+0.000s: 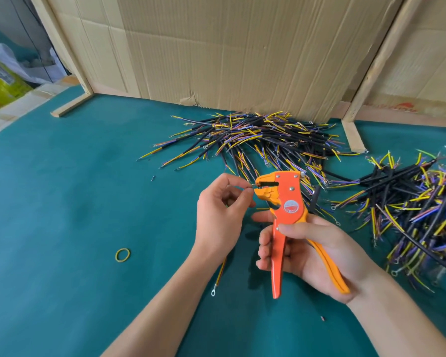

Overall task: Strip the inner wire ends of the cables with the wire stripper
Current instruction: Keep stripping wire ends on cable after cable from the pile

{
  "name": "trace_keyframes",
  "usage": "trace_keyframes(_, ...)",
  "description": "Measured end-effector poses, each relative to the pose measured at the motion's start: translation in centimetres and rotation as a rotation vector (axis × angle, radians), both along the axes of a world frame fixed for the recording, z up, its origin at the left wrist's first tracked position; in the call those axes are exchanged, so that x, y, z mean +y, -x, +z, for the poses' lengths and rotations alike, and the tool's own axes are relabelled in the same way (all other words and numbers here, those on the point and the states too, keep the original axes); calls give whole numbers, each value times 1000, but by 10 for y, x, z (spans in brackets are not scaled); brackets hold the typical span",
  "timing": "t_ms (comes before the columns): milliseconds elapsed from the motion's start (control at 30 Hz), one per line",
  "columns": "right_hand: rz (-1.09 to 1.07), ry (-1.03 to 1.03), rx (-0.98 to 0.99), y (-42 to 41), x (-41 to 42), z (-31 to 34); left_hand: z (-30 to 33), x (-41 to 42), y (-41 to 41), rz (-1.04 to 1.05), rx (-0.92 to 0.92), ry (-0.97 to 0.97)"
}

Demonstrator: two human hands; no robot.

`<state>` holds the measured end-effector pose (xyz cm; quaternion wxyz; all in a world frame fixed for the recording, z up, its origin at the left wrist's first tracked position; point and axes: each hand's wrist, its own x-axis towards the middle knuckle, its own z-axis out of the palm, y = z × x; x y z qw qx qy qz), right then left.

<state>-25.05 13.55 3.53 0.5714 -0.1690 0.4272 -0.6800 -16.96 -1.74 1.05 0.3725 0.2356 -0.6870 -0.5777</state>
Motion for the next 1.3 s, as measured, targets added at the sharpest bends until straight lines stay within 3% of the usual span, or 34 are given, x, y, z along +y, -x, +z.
trace_keyframes(900,-72,-74,55,-5,-4,4,1,5,-2,95,-113,221)
trace_keyframes(1100,-201,-84,91,-5,-5,5,2,7,-2,45,-111,187)
trace_keyframes(1300,-189,-14,18,1,-3,5,4,4,-2,55,-64,79)
